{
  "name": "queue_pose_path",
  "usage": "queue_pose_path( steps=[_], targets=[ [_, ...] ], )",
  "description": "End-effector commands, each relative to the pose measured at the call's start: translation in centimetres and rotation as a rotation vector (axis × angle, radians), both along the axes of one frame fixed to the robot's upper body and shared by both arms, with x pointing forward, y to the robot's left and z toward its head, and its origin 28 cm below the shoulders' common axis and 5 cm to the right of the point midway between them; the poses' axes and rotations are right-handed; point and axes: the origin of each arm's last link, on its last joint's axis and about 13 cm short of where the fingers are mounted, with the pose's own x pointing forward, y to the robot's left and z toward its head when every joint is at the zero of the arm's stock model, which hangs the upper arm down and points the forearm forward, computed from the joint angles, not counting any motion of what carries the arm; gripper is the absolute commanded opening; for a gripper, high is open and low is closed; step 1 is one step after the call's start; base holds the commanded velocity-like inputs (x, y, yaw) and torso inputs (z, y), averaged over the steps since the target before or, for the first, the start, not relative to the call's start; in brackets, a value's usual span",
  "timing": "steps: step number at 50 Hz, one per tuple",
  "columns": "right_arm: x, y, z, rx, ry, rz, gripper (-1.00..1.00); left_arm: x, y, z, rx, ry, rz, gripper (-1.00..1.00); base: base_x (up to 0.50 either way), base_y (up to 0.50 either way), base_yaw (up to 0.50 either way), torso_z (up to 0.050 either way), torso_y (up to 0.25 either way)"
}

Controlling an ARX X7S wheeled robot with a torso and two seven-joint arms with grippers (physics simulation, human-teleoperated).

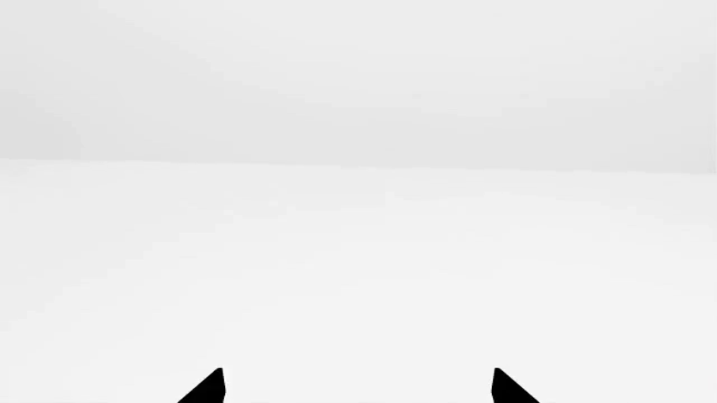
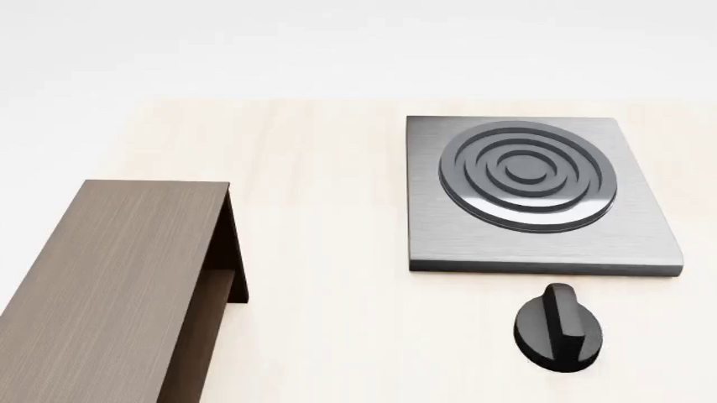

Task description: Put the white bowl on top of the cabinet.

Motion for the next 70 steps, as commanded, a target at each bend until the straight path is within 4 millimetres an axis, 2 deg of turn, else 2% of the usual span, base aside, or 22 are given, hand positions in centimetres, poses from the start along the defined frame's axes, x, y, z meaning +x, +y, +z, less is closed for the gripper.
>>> queue_pose_path(
  steps=[1,17,48,62,70],
  targets=[
    [0.3,-0.3,-0.3,0.061,0.028,0.007,1.00,-0.3,0.0,-0.2,0.005,-0.011,-0.003,1.00,0.00,0.00,0.00,0.000,0.000],
    [0.9,0.0,-0.6,0.122,0.055,0.068,1.00,-0.3,-0.1,-0.2,0.003,-0.010,-0.002,1.00,0.00,0.00,0.00,0.000,0.000],
    [1.4,0.2,-2.7,0.274,0.121,0.091,1.00,-0.3,0.0,-0.2,0.004,-0.009,0.000,1.00,0.00,0.00,0.00,0.000,0.000],
    [1.4,0.2,-3.0,0.288,0.132,0.087,1.00,-0.3,0.0,-0.2,0.003,-0.009,0.000,1.00,0.00,0.00,0.00,0.000,0.000],
    [2.1,0.2,-2.8,0.280,0.138,0.088,1.00,-0.2,0.0,-0.2,0.003,-0.009,-0.001,1.00,0.00,0.00,0.00,0.000,0.000]
  ],
)
